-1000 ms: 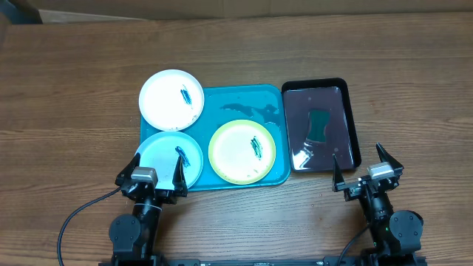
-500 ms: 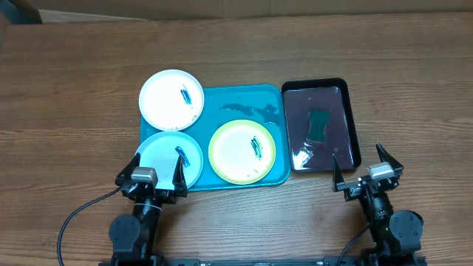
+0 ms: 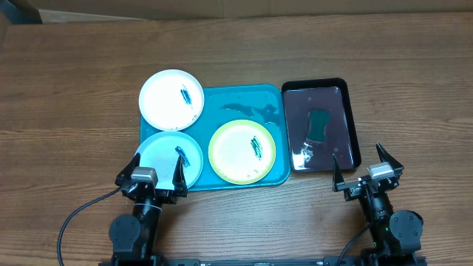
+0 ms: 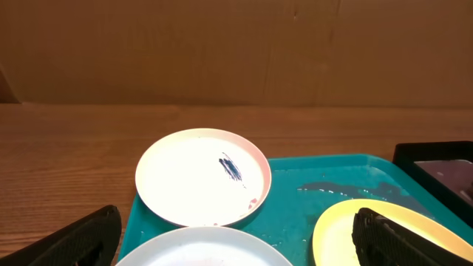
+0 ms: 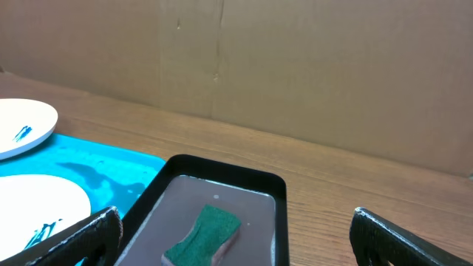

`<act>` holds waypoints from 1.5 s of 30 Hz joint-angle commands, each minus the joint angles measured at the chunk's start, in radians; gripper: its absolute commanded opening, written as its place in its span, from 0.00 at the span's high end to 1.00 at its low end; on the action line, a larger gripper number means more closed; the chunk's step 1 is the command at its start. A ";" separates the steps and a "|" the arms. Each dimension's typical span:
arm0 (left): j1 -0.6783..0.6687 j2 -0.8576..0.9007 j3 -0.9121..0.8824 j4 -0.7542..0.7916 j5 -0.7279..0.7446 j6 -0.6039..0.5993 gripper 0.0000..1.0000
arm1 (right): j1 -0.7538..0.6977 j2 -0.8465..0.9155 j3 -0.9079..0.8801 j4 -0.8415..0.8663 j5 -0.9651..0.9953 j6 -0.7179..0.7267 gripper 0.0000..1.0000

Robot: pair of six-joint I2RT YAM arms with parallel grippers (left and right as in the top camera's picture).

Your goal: Clean dirty plates on tray and stack at the side

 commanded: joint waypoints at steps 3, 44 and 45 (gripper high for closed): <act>-0.006 -0.008 -0.003 -0.008 -0.030 0.017 0.00 | -0.003 -0.008 -0.011 0.005 -0.006 -0.003 0.00; -0.134 1.777 1.558 -1.305 0.233 -0.078 0.88 | -0.003 -0.008 -0.011 0.005 -0.006 -0.004 0.00; -0.148 1.785 1.543 -1.284 0.217 -0.084 0.74 | -0.003 -0.008 -0.011 0.005 -0.006 -0.003 0.00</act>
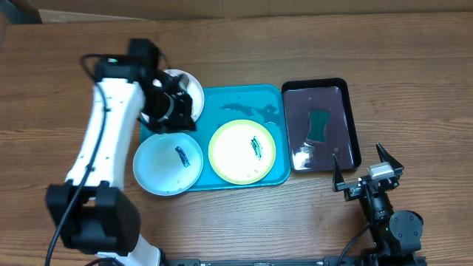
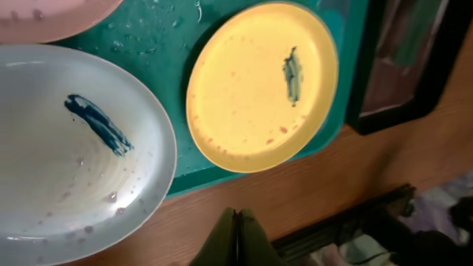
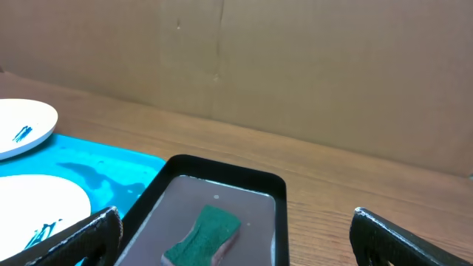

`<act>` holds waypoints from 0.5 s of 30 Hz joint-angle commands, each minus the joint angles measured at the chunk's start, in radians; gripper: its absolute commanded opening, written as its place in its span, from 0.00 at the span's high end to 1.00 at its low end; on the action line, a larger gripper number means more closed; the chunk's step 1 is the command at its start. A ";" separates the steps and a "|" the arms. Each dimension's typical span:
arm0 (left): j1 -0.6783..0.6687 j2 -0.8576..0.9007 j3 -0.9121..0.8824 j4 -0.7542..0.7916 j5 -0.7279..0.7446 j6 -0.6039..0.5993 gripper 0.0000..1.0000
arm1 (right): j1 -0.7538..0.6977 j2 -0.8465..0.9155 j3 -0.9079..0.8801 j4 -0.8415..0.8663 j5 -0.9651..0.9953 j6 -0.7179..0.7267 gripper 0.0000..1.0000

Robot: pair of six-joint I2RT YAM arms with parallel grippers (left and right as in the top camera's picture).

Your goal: Clean dirty plates on tray and stack at the side

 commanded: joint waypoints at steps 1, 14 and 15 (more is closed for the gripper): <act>-0.063 0.038 -0.063 0.056 -0.104 -0.046 0.67 | -0.003 -0.007 -0.011 0.005 -0.006 -0.003 0.00; -0.108 0.161 -0.090 0.130 -0.127 -0.046 0.59 | -0.003 -0.007 -0.011 0.074 -0.015 -0.014 0.00; -0.108 0.164 -0.090 0.131 -0.127 -0.046 0.59 | -0.003 -0.007 -0.011 0.100 -0.028 -0.014 0.00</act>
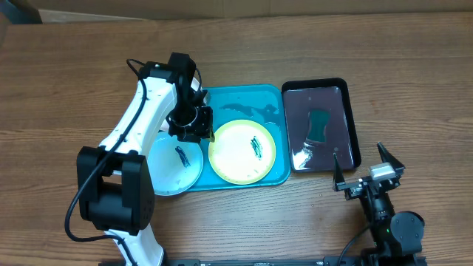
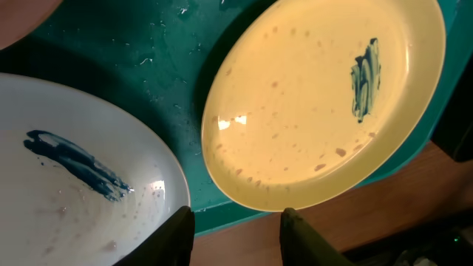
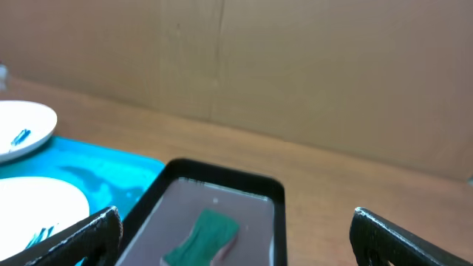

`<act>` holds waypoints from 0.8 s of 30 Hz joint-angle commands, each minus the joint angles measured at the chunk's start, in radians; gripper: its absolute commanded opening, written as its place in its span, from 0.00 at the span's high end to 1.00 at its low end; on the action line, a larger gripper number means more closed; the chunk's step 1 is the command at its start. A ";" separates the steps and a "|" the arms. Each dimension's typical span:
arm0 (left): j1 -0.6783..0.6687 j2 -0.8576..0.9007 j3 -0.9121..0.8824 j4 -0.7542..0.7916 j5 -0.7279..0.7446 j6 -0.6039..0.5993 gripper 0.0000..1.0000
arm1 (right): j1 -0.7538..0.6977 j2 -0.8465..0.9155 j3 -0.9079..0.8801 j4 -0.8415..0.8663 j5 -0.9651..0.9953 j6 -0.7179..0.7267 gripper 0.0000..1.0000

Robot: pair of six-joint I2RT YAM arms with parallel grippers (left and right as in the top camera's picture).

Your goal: Clean dirty plates on tray and stack at the side

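A teal tray (image 1: pixel 244 107) holds a yellow plate (image 1: pixel 242 151) and a pale plate (image 1: pixel 174 164), each with a dark blue-green smear. A third plate is mostly hidden under my left arm; only its rim (image 2: pixel 16 10) shows. My left gripper (image 1: pixel 197 127) hangs open low over the tray's front, between the pale plate (image 2: pixel 59 214) and the yellow plate (image 2: pixel 295 111), holding nothing. A green sponge (image 1: pixel 319 125) lies in the black water tray (image 1: pixel 353 122). My right gripper (image 1: pixel 361 174) rests open near the table's front edge, behind that tray.
The wooden table (image 1: pixel 66 89) stretches left of the teal tray. A cardboard wall (image 3: pixel 222 59) stands at the back. Water spots lie on the teal tray (image 2: pixel 170 59).
My left gripper was shut above the pale and yellow plates; now it is open, lower and further right, at the gap between them. The right arm has not moved.
Both arms first rested open at the table's front edge, all three dirty plates on the tray. Then my left arm was up over the tray's left side with its gripper shut. Now that gripper is open, close above the two front plates.
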 commanded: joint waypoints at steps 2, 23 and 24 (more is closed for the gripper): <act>-0.001 0.021 -0.009 0.001 -0.012 -0.006 0.59 | -0.003 -0.008 -0.011 0.071 -0.033 -0.008 0.00; -0.001 0.021 -0.009 0.012 -0.010 -0.014 0.60 | -0.003 0.376 0.658 -0.486 -0.145 0.362 0.00; -0.001 0.021 -0.009 0.013 -0.010 -0.014 0.62 | -0.003 0.474 0.764 -0.575 -0.145 0.361 0.00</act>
